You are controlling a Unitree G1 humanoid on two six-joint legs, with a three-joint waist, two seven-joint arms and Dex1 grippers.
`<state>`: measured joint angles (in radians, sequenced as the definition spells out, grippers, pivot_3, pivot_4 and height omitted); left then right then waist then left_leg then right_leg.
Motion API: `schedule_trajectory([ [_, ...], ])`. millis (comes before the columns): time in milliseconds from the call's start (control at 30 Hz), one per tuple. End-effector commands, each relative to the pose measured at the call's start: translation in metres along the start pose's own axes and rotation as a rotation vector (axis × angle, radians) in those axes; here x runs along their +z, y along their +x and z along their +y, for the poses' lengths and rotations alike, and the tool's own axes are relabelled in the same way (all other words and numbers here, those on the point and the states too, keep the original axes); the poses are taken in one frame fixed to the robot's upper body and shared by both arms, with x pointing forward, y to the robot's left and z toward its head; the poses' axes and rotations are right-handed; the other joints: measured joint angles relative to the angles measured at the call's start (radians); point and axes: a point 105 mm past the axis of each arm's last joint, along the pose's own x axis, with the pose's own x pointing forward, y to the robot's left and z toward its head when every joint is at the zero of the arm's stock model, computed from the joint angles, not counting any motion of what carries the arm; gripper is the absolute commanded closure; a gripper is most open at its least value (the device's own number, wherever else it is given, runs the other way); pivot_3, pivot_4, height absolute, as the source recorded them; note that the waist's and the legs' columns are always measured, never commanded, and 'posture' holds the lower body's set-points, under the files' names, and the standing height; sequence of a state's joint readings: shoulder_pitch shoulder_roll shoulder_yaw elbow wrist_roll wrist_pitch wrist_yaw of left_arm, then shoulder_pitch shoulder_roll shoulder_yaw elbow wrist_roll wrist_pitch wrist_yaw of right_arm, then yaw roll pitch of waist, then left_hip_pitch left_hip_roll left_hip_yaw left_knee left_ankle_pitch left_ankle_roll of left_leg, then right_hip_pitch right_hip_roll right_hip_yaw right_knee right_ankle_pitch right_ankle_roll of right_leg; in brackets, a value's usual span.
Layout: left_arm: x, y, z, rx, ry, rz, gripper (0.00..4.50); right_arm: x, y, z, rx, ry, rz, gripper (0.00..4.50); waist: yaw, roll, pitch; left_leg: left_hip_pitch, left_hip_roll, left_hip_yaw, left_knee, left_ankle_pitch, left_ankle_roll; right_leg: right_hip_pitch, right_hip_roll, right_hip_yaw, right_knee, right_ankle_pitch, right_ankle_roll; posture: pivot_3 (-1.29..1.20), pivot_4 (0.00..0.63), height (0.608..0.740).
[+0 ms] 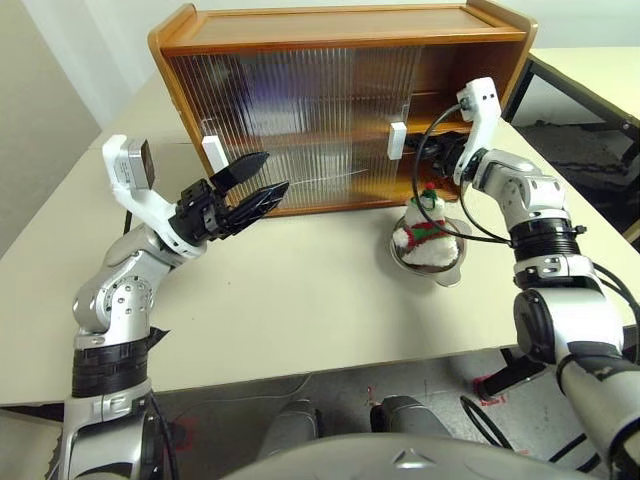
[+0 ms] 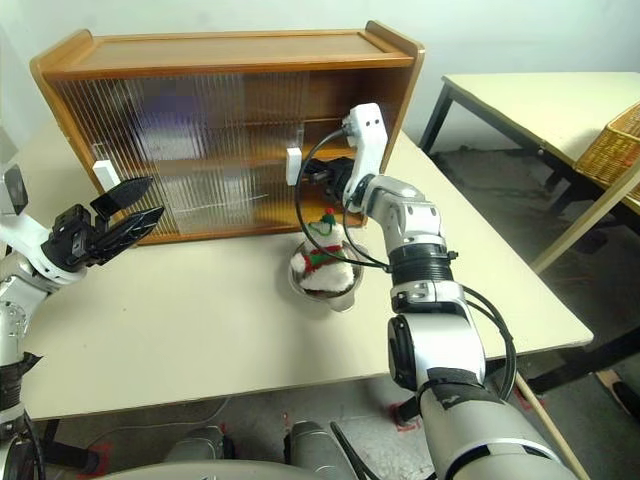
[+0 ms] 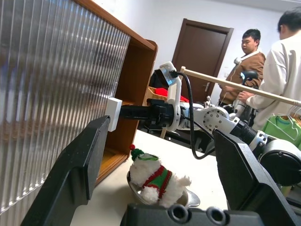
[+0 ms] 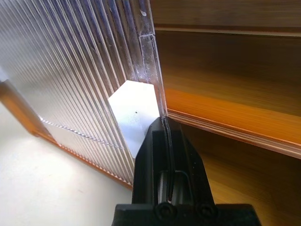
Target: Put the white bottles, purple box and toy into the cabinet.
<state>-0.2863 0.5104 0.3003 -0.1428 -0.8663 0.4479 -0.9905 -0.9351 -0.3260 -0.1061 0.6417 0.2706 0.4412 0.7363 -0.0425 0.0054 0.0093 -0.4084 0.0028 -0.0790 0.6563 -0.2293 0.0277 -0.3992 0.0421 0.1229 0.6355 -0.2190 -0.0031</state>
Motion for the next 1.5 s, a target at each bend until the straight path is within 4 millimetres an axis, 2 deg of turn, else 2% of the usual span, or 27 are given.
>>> schedule_trajectory([
  [33,0.005,-0.001,-0.003,0.003,0.021,-0.005,0.0,0.004,0.006,0.012,0.06,0.008,-0.005,4.45,0.002,0.0,0.0,0.0,0.0,0.0,0.0,0.0,0.0,0.0,0.0,0.0,0.0,0.0,0.0,0.02,0.0,0.74],
  [700,0.007,-0.006,-0.005,0.041,0.031,-0.01,0.0,0.007,0.03,0.046,0.207,0.043,-0.029,4.45,0.025,0.0,0.0,0.0,0.0,0.0,0.001,0.0,-0.002,-0.002,0.001,0.0,0.007,-0.003,-0.005,0.07,0.0,0.74],
  [900,0.006,-0.004,-0.006,0.035,0.028,-0.008,0.0,0.009,0.032,0.045,0.198,0.024,-0.035,4.45,0.024,0.0,0.0,0.0,0.002,0.0,0.001,0.001,-0.004,-0.005,0.004,0.0,0.014,-0.005,-0.008,0.06,0.0,0.74],
  [1067,0.004,0.0,-0.005,0.023,0.02,-0.011,0.0,0.011,0.019,0.025,0.13,-0.002,-0.046,4.45,0.028,0.0,0.0,0.001,0.004,-0.001,0.0,0.003,-0.007,-0.006,0.006,-0.001,0.016,-0.005,-0.008,0.04,0.0,0.74],
  [1200,-0.002,0.006,-0.003,-0.01,-0.006,-0.007,0.0,0.012,0.0,0.008,0.072,-0.019,-0.048,4.45,0.028,-0.001,0.0,0.001,0.004,-0.001,0.002,0.003,-0.007,-0.004,0.006,-0.001,0.016,-0.005,-0.008,-0.02,0.0,0.74],
  [1400,-0.006,0.019,-0.001,-0.06,-0.026,-0.013,0.0,0.012,-0.026,-0.001,0.037,-0.045,-0.039,4.45,0.013,-0.001,0.0,0.001,0.004,0.001,0.004,0.003,-0.007,-0.003,0.005,0.0,0.016,-0.004,-0.009,-0.08,0.0,0.74],
  [1467,-0.007,0.024,0.001,-0.077,-0.033,-0.013,0.0,0.01,-0.042,-0.003,0.028,-0.061,-0.021,4.45,0.008,-0.001,0.0,0.001,0.004,0.001,0.003,0.003,-0.007,-0.003,0.005,0.0,0.016,-0.004,-0.008,-0.1,0.0,0.74],
  [1500,-0.008,0.025,0.001,-0.084,-0.035,-0.012,0.0,0.01,-0.048,-0.003,0.024,-0.067,-0.015,4.29,0.006,-0.001,0.0,0.001,0.004,0.001,0.003,0.003,-0.007,-0.003,0.006,0.0,0.016,-0.004,-0.008,-0.1,0.0,0.74],
])
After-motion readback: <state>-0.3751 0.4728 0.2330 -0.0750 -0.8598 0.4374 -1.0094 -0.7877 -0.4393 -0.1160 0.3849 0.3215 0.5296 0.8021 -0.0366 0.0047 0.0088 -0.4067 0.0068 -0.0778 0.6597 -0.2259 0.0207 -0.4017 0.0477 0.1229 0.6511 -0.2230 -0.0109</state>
